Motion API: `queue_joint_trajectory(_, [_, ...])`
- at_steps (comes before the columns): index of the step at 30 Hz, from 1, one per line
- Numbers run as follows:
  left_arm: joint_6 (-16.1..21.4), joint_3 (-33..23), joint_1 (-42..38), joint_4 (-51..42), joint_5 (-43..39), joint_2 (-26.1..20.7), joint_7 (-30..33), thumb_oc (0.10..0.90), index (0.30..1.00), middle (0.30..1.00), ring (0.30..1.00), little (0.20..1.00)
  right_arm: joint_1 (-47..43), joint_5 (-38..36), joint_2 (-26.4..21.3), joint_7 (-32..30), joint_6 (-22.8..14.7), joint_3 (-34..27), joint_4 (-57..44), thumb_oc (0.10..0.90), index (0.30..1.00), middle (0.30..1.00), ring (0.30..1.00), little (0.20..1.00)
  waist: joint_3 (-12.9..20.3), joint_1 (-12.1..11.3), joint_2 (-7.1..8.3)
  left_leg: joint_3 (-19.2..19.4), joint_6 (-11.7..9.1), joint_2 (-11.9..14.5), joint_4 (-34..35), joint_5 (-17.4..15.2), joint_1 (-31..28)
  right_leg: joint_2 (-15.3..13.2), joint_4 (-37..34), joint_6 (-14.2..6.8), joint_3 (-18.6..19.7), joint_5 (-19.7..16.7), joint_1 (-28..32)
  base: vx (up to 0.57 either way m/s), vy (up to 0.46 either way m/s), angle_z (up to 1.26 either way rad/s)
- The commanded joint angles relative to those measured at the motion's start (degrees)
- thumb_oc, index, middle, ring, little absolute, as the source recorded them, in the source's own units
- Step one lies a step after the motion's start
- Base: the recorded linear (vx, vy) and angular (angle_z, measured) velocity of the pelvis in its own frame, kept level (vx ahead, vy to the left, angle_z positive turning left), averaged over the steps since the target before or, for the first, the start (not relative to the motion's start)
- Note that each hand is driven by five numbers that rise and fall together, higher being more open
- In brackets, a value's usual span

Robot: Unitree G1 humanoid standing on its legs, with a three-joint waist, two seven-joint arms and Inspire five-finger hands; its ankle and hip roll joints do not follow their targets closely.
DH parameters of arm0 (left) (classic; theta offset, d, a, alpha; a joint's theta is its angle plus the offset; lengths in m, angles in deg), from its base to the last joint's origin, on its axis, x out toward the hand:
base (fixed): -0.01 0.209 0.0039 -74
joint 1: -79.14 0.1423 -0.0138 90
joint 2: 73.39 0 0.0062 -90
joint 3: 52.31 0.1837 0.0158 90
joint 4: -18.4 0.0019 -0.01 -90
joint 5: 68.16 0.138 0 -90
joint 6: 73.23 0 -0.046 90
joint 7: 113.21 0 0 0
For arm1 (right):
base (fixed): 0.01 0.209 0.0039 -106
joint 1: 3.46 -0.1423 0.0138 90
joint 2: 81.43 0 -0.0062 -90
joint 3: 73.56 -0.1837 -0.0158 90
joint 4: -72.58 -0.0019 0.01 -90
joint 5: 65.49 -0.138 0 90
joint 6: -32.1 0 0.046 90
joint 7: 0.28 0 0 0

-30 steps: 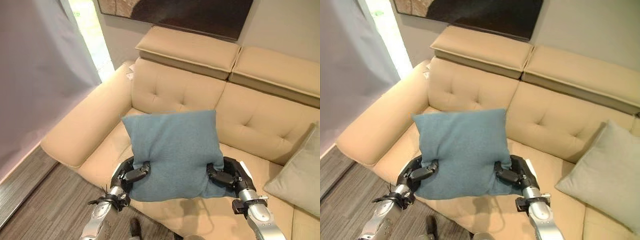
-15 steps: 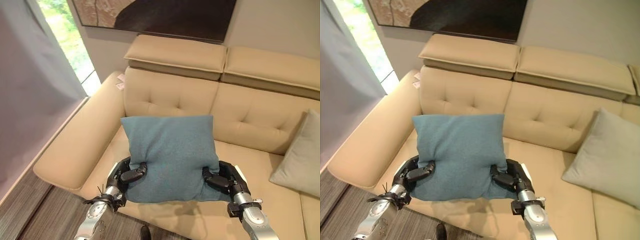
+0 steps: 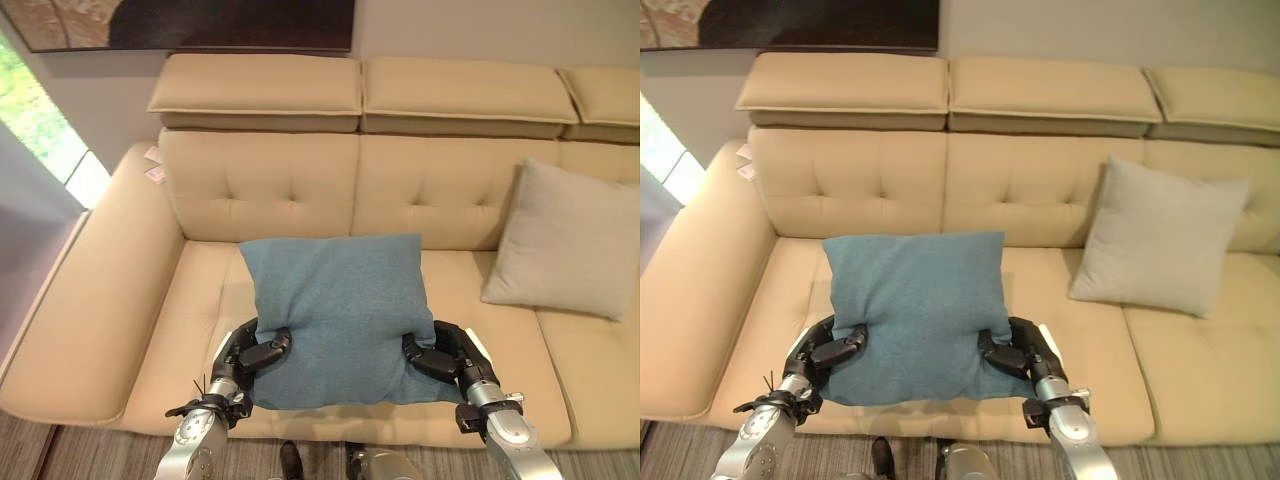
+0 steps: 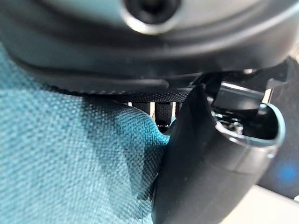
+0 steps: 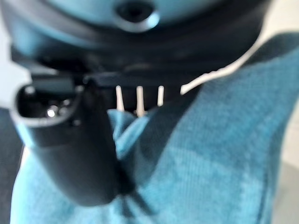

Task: Pick up all the scattered cushions and arrange them neatly on the sofa.

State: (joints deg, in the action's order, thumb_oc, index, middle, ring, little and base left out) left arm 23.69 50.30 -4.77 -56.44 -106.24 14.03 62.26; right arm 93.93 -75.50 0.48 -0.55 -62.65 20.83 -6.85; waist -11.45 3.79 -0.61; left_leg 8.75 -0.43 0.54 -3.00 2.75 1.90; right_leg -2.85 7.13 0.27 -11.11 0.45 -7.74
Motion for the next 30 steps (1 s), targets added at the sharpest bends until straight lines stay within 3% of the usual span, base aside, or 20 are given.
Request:
queue_joint_trajectory(1, [5.3, 2.1, -5.4, -10.0, 0.3, 2.3, -7.2, 0.400, 0.300, 0.300, 0.300, 0.300, -4.6, -3.3, 1.5, 0.7, -8.6, -1.3, -9.1, 0.400, 0.300, 0.300, 0.300, 0.300, 5.2, 1.1, 2.02, 1.8, -2.0, 2.8, -11.6, -9.3, 4.1, -0.2, -3.8, -4.2, 0.8, 4.6, 6.0, 0.11, 0.054, 0.17])
queue_joint_trajectory(4, [5.1, 2.0, -5.5, -10.2, 0.5, 2.1, -6.9, 0.400, 0.300, 0.300, 0.300, 0.300, -4.1, -3.1, 1.5, 0.3, -8.6, -1.6, -9.0, 0.400, 0.300, 0.300, 0.300, 0.300, 5.7, 0.9, 2.19, 1.7, -2.2, 3.5, -7.9, -7.2, 4.3, -0.1, -4.5, -4.4, 0.8, 4.7, 6.9, 0.14, 0.065, 0.26])
queue_joint_trajectory(5, [5.3, 2.2, -6.1, -10.5, 1.0, 2.1, -6.2, 0.400, 0.300, 0.300, 0.300, 0.300, -4.1, -3.1, 1.4, -0.1, -8.4, -1.7, -8.8, 0.400, 0.300, 0.300, 0.300, 0.300, 5.9, 0.6, 2.03, 0.0, -3.0, 4.5, -4.4, -4.2, 5.2, 0.3, -4.7, -4.5, 1.3, 5.2, 7.8, 0.15, 0.099, 0.10])
queue_joint_trajectory(7, [5.7, 2.4, -6.4, -11.0, 1.2, 2.0, -5.4, 0.400, 0.300, 0.300, 0.300, 0.300, -4.3, -3.2, 1.2, -0.6, -8.5, -1.6, -8.7, 0.400, 0.300, 0.300, 0.300, 0.300, 5.7, 0.1, 2.10, -2.3, -3.9, 5.3, -2.8, -2.2, 6.2, 0.3, -4.8, -4.5, 2.0, 5.7, 8.7, 0.14, 0.101, -0.02])
queue_joint_trajectory(11, [5.9, 2.6, -6.0, -11.5, 1.5, 2.0, -5.4, 0.400, 0.300, 0.300, 0.300, 0.300, -3.9, -2.7, 1.1, -0.2, -8.4, -1.5, -8.7, 0.400, 0.300, 0.300, 0.300, 0.300, 6.5, 0.1, 1.57, -4.7, -4.2, 5.4, -0.8, -2.7, 4.0, 0.0, -5.1, -4.9, 3.0, 5.7, 9.7, 0.17, 0.151, -0.30])
queue_joint_trajectory(18, [6.5, -0.1, -3.7, -12.6, 3.4, 0.8, -4.3, 0.400, 0.300, 0.300, 0.300, 0.300, -4.2, -1.4, 2.7, 1.4, -7.4, 0.4, -8.1, 0.400, 0.300, 0.300, 0.300, 0.300, 8.1, -0.9, 1.46, -2.0, -2.3, 3.3, 2.2, -4.7, -0.9, -2.3, -6.2, -6.8, 6.2, 4.4, 10.9, 0.12, 0.160, -0.28])
queue_joint_trajectory(26, [7.5, -2.4, -3.5, -10.5, 6.0, 2.2, 1.0, 0.400, 0.300, 0.300, 0.300, 0.300, -7.1, 0.3, 4.3, 0.2, -7.2, 3.9, -6.3, 0.400, 0.300, 0.300, 0.300, 0.300, 8.6, -2.6, 1.90, -0.7, -1.2, 2.1, 6.3, -4.3, -2.7, -3.3, -9.3, -8.0, 6.6, 2.6, 11.1, 0.05, 0.049, -0.13])
queue_joint_trajectory(30, [8.8, -0.8, -7.9, -8.3, 9.8, 1.9, 5.0, 0.400, 0.300, 0.300, 0.300, 0.300, -12.1, 2.1, 4.4, -2.7, -8.0, 6.9, -5.6, 0.400, 0.300, 0.300, 0.300, 0.300, 7.5, -2.6, 1.34, -1.4, -1.3, 1.7, 8.0, -3.1, 0.0, -3.4, -11.8, -8.5, 6.1, 0.8, 8.6, -0.06, -0.005, 0.01])
